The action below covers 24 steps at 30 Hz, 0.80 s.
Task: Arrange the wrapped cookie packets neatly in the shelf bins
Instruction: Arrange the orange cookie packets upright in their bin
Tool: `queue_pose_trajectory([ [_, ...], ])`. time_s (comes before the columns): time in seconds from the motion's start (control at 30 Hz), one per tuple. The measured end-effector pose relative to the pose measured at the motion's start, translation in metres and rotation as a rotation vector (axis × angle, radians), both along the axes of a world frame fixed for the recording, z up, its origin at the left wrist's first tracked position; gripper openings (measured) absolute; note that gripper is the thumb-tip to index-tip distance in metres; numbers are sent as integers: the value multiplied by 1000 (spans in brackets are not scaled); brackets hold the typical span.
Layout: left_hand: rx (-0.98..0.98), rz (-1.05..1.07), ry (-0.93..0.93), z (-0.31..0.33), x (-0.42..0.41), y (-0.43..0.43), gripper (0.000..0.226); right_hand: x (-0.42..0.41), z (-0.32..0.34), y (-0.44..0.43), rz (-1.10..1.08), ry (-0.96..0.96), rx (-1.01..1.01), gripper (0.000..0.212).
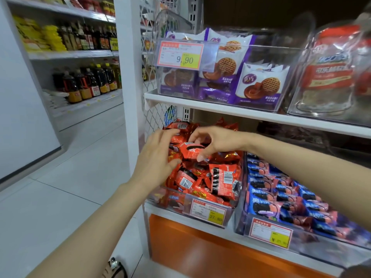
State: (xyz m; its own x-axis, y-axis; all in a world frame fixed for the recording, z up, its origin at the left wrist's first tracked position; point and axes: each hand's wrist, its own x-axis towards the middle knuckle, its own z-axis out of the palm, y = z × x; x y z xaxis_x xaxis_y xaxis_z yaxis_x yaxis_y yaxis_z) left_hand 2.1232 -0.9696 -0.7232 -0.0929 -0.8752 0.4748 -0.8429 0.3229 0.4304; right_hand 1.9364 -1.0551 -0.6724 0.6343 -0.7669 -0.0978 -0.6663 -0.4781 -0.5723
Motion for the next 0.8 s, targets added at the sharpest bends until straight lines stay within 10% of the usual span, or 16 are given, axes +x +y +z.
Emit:
queue_pose_trajectory([
  [0.27,-153,-4,-148,9,-9,-1,30,-17,11,17,25,-132,-12,40],
  [0.5,-98,190,8,15,12,7,32,-47,-15,34,245,592,-480,45],
  [0.8,-70,227,67,10,20,4,29,-27,-8,41,206,636,-654,42],
])
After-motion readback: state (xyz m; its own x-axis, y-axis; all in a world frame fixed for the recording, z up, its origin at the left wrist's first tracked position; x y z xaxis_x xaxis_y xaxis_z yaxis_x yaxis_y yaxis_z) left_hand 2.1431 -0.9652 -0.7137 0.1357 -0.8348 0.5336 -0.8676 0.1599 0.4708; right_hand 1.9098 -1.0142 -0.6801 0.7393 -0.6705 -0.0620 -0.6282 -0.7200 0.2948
